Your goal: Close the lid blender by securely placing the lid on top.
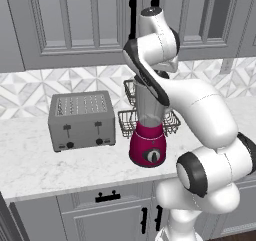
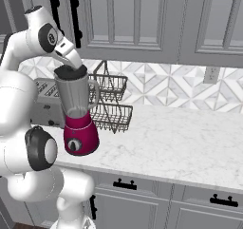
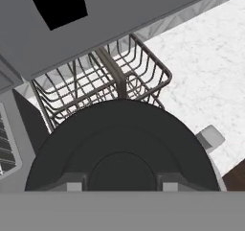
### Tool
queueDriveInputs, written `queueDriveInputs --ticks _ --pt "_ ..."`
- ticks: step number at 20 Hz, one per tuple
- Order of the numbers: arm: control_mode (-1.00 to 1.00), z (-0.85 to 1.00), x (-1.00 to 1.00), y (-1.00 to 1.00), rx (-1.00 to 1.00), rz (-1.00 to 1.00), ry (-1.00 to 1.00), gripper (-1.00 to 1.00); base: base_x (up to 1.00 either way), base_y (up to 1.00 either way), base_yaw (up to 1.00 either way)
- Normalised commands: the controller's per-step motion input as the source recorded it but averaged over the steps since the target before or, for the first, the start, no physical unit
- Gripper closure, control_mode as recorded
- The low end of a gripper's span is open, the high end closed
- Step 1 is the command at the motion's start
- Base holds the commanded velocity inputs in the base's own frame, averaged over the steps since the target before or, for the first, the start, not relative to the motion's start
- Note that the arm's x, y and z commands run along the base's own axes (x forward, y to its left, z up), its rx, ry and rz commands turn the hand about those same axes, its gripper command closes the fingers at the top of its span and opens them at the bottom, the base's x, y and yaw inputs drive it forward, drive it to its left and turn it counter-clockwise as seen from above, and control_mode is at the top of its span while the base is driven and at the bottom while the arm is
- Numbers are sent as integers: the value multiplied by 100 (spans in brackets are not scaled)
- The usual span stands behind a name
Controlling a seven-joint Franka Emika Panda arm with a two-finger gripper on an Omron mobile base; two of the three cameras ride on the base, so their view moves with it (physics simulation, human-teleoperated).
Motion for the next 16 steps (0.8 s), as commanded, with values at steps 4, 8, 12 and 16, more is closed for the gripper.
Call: queueDriveInputs --ticks 4,8,12,16 --pt "-100 -29 0 0 0 0 0 100 0 0 0" --pt "-100 -24 -2 0 0 0 0 100 0 0 0" --pt "-100 -21 -17 0 0 0 0 100 0 0 0" --pt "-100 -6 -12 0 0 0 0 100 0 0 0"
